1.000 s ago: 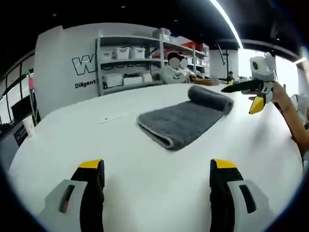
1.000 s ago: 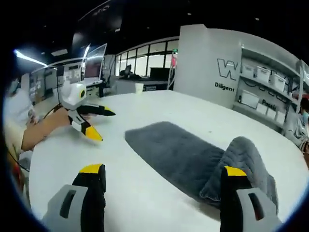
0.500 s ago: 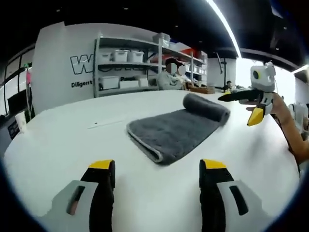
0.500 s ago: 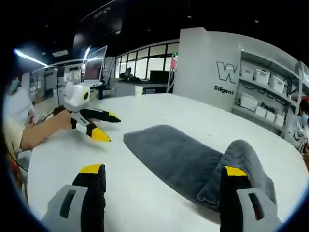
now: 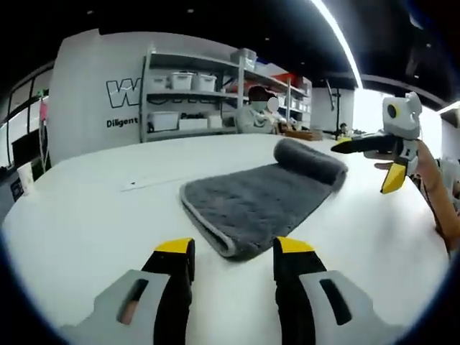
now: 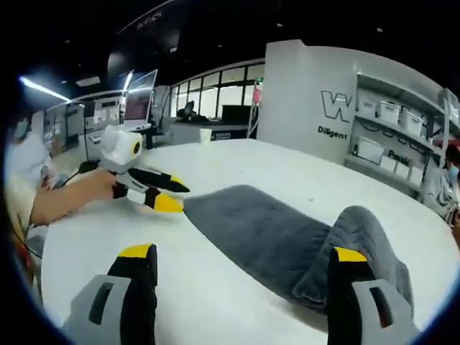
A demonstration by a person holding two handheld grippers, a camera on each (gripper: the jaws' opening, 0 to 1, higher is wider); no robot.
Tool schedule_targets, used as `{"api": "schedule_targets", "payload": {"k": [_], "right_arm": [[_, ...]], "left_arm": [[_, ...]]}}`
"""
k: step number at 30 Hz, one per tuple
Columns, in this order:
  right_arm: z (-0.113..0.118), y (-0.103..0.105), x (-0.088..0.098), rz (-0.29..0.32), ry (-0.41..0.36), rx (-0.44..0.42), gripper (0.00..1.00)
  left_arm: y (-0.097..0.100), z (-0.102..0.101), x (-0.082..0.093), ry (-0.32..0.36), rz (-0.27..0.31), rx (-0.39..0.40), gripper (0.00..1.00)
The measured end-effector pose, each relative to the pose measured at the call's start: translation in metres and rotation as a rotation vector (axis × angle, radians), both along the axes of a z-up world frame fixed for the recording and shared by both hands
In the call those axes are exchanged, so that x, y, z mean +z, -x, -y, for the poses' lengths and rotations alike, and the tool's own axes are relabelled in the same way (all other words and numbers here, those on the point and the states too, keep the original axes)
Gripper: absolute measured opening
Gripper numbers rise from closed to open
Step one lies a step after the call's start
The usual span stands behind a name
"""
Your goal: Open the folded towel by lifting each exposed corner and separating the folded layers until the towel lies flat within the target outline without major curled edges
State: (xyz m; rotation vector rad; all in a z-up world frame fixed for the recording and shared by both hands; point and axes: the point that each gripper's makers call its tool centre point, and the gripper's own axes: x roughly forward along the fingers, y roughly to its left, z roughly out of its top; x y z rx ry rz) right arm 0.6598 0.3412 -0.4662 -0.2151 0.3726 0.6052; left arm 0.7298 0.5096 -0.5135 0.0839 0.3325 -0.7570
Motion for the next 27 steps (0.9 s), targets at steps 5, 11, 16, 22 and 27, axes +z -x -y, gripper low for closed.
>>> {"api": "schedule_targets", "payload": {"k": [5,11,16,22,27], "right_arm": [[-0.002,0.000,-0.001,-0.004,0.002,0.006,0.99],[-0.001,0.000,-0.004,-0.010,0.021,0.006,0.99],[-0.001,0.000,-0.004,-0.010,0.016,0.007,0.99],[-0.001,0.001,-0.004,-0.007,0.012,0.006,0.98],[0.000,0.000,-0.005,-0.012,0.015,0.005,0.98]], "left_arm": [[0.001,0.006,0.000,0.011,-0.004,-0.009,0.31],[0.001,0.014,-0.009,-0.050,-0.015,-0.030,0.24],[-0.003,0.017,-0.009,-0.020,-0.035,-0.028,0.16],[-0.002,0.025,-0.008,-0.002,-0.038,-0.046,0.05],[-0.002,0.026,-0.009,-0.041,-0.022,-0.052,0.04]]}}
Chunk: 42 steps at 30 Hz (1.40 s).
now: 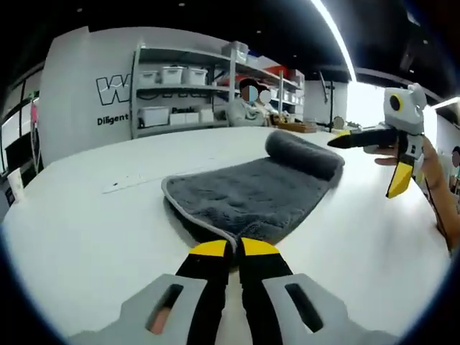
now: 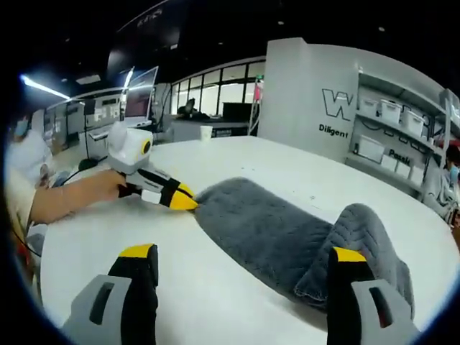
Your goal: Open the folded towel by lifting each exposed corner and separating the folded layers until the towel lies flat within the target outline without major curled edges
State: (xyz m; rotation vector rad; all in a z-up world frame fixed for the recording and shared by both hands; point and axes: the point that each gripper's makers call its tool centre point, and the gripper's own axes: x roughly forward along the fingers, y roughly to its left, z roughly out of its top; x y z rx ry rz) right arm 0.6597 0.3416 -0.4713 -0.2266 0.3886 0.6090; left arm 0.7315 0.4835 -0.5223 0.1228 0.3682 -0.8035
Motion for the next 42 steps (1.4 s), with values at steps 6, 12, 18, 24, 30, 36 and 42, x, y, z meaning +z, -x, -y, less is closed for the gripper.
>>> {"api": "schedule_targets", "payload": {"k": [6,12,18,24,30,36,42], "right_arm": [[0.000,-0.001,-0.002,-0.005,0.001,0.001,0.98],[-0.001,0.001,-0.004,-0.010,0.005,0.002,0.98],[-0.001,0.001,-0.005,-0.014,0.008,0.000,0.98],[0.000,-0.001,-0.007,-0.018,0.010,0.000,0.98],[0.001,-0.003,-0.007,-0.020,0.012,-0.002,0.98],[0.000,-0.004,-0.007,-0.020,0.013,0.000,0.98],[0.000,-0.004,-0.007,-0.020,0.012,0.000,0.98]], "left_arm": [[0.000,-0.002,0.000,0.014,-0.011,0.001,0.04],[0.001,-0.004,0.001,0.043,-0.026,0.002,0.04],[-0.003,-0.009,0.002,0.055,-0.034,0.012,0.04],[-0.002,-0.008,0.002,0.058,-0.044,0.005,0.03],[-0.005,-0.016,0.005,0.055,-0.040,0.016,0.02],[-0.008,-0.022,0.003,0.065,-0.063,0.034,0.02],[-0.012,-0.035,0.005,0.058,-0.056,0.058,0.02]]}}
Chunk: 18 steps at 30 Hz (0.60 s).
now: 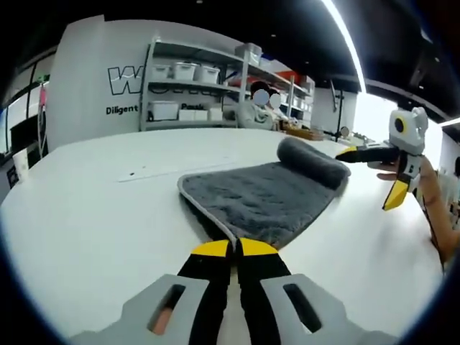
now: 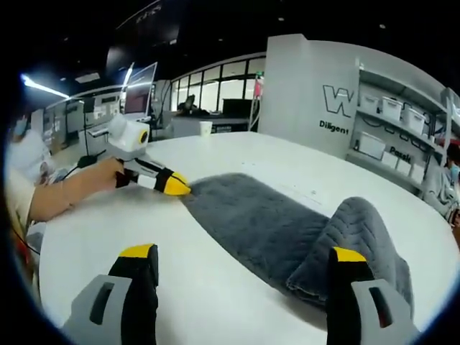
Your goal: Open the folded towel by lifting each exposed corner and separating the folded layers until the towel lies flat within the target outline without major curled edges
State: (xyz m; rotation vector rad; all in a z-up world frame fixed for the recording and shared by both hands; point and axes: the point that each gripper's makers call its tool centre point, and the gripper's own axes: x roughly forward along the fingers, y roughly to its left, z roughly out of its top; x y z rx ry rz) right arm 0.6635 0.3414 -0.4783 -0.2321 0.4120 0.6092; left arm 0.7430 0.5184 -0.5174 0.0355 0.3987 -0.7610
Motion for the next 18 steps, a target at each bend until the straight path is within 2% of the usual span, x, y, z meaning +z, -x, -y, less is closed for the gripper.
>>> {"api": "schedule_targets", "payload": {"k": [6,11,18], "right_arm": [[-0.003,0.002,-0.004,-0.005,0.024,0.015,0.98],[-0.004,0.001,-0.004,0.007,0.029,0.026,0.99],[-0.005,0.000,0.001,0.031,0.023,0.035,0.98]], "left_arm": [[-0.003,-0.014,0.000,0.022,-0.017,0.022,0.02],[-0.003,-0.027,0.005,0.031,-0.006,0.052,0.02],[-0.010,-0.051,0.003,0.010,0.002,0.105,0.02]]}}
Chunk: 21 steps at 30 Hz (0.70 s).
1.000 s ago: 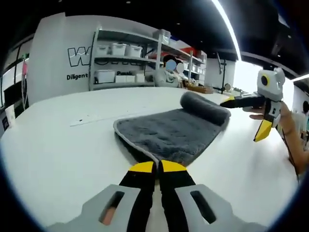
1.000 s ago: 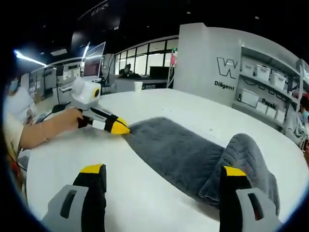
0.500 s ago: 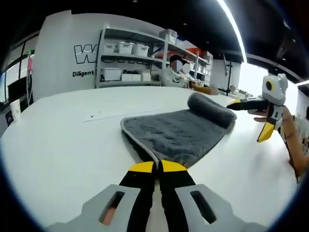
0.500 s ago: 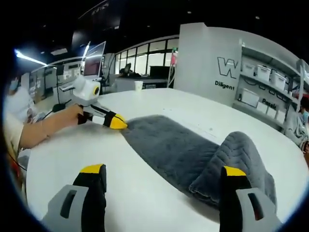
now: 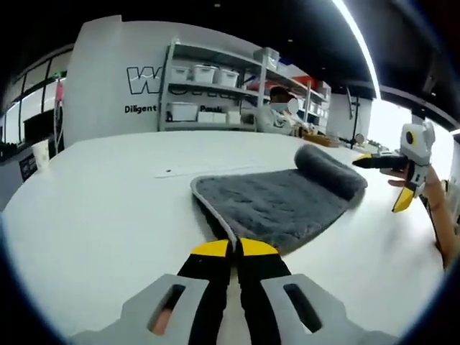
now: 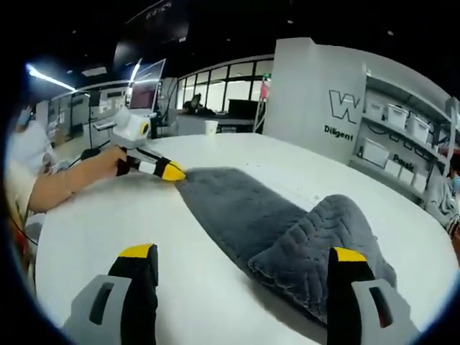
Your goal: Open the folded towel by lifting each exposed corner and separating the folded layers until the towel lies flat within the target outline without major curled edges
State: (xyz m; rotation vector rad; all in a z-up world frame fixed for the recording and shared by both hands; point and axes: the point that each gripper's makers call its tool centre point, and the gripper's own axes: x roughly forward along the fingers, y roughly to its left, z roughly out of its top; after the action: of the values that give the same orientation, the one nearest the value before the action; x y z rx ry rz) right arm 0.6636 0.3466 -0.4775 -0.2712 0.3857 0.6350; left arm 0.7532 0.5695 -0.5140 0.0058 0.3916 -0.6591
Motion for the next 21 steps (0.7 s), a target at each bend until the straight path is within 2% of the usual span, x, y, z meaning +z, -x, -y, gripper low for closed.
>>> {"api": "schedule_targets", "payload": {"k": [14,21], "right_arm": [[0.000,0.000,-0.005,-0.015,0.007,0.000,0.97],[-0.001,0.002,0.001,0.000,-0.003,0.002,0.97]], "left_arm": [[-0.004,-0.035,-0.001,0.014,-0.016,0.073,0.02],[0.001,-0.047,-0.003,0.012,-0.027,0.104,0.02]]}}
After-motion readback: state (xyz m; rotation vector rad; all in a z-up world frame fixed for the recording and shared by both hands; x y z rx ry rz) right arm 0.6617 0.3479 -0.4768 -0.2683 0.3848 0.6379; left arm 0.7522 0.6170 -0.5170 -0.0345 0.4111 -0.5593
